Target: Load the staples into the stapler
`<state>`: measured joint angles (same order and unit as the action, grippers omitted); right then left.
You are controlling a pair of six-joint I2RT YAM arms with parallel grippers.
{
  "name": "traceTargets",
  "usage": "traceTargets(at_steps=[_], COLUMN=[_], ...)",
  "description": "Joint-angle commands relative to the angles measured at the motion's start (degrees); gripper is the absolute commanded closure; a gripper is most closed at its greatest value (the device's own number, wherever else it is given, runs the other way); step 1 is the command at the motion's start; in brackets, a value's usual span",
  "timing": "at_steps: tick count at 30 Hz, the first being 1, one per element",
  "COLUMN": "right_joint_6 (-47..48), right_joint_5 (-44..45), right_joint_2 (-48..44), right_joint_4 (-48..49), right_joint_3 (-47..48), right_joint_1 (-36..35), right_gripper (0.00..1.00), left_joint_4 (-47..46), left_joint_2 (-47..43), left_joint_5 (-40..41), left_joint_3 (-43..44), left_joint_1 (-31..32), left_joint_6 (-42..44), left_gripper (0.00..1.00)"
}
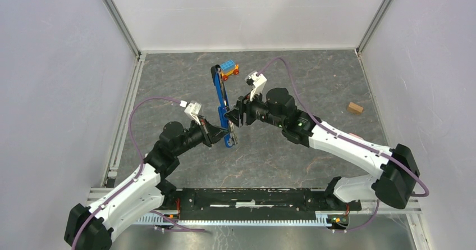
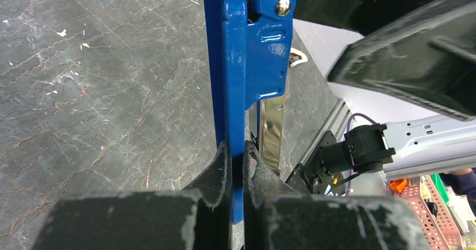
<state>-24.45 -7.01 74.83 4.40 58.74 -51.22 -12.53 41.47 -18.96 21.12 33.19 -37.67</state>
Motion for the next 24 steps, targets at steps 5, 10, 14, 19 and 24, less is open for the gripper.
traceTargets(at_steps=[5, 10, 14, 19, 24], right_joint_6=[-0.93, -2.1, -2.47, -2.13, -1.32], right_joint_5=[2.69, 1.14, -1.57, -1.25, 1.11], right_joint_2=[3.3, 4.44, 5.71, 5.97, 4.28], right_joint_4=[4.03, 7.39, 9.56, 9.4, 6.38], right_joint_3=[2.36, 1.3, 1.26, 1.37, 1.47], right_joint_1=[-1.06, -1.07, -1.03, -0.98, 1.37], right_gripper=[0.44, 0.58, 0.66, 0.84, 1.0], left_joint_4=[-7.06, -8.64, -9.68, -9.93, -3.71], left_joint_2=[-2.46, -2.71, -2.46, -2.36, -2.7], left_joint_5=[-1.93, -2.31, -2.84, -2.85, 0.62], left_joint_3=[1.86, 0.77, 0.1, 0.49, 2.95], left_joint_1=[-0.14, -0.07, -0.13, -0.12, -0.13], left_joint_6=[1.19, 1.11, 1.26, 1.74, 2.55], left_gripper=[0.98, 0.98, 0.98, 0.98, 0.61])
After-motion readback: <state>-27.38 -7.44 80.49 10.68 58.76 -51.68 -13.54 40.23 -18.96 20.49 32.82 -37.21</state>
